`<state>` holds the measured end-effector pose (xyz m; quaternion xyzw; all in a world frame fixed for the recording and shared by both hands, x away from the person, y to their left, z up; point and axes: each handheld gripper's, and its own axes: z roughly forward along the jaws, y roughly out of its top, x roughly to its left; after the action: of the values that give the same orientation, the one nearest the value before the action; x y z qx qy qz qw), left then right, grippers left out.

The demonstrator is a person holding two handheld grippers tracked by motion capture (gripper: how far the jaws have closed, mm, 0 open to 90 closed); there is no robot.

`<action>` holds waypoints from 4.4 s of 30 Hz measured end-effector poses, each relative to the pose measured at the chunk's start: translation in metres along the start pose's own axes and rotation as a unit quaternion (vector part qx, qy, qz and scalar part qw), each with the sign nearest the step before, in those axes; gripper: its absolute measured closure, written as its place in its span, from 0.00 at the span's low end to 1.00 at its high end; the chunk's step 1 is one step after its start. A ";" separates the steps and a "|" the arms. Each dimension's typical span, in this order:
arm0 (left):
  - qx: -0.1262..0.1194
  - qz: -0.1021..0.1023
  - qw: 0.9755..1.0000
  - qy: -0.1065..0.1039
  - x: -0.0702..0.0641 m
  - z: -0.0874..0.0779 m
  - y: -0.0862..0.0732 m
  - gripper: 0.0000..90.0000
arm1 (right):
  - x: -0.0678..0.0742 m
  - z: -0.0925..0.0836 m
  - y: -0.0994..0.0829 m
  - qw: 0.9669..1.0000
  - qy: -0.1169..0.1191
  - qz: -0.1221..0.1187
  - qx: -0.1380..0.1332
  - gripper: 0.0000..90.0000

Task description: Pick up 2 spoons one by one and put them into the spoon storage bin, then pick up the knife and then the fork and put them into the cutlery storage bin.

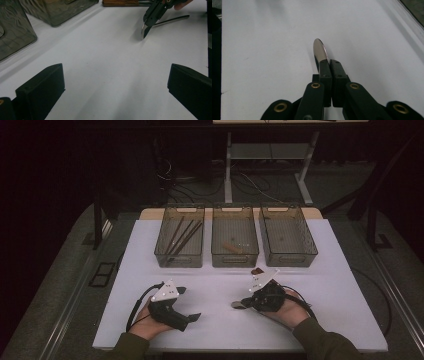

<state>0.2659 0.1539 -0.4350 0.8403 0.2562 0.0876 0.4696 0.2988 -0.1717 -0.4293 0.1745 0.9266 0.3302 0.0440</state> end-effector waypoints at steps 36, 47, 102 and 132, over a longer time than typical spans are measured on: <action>0.001 0.007 1.000 -0.006 0.001 -0.001 0.000 0.00 | -0.073 -0.062 0.042 0.986 -0.101 0.096 -0.096 0.98; -0.005 0.006 1.000 -0.008 0.000 0.000 0.000 0.00 | -0.109 -0.064 0.092 0.980 -0.129 0.103 -0.112 0.98; -0.010 0.012 1.000 -0.019 -0.002 -0.001 0.003 0.00 | -0.115 -0.052 0.079 0.962 -0.124 0.183 -0.157 0.35; -0.008 0.007 1.000 -0.011 -0.002 0.000 0.002 0.00 | -0.064 -0.072 0.000 0.968 -0.125 0.179 -0.121 0.35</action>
<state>0.2647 0.1523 -0.4334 0.8392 0.2443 0.0843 0.4785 0.3446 -0.2377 -0.3756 0.3707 0.8204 0.4183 0.1209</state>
